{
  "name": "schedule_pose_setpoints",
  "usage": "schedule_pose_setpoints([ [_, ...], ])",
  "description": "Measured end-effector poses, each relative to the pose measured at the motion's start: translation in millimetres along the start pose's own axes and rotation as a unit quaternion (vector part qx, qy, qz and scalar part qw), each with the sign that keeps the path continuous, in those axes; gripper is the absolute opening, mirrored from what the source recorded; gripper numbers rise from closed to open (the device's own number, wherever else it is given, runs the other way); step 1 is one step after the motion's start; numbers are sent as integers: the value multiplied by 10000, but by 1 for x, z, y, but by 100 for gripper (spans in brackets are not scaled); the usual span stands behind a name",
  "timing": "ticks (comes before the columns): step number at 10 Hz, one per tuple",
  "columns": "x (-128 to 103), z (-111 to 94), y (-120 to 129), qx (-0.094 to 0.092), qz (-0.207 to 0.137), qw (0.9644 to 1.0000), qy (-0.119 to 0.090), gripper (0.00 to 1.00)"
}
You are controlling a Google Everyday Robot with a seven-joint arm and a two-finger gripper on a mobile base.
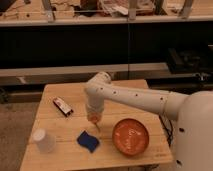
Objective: Place the pepper on the white sponge
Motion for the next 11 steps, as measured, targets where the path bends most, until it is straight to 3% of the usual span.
schedule_pose_setpoints([
  [11,-15,-1,-8,108,-95,9999,31,0],
])
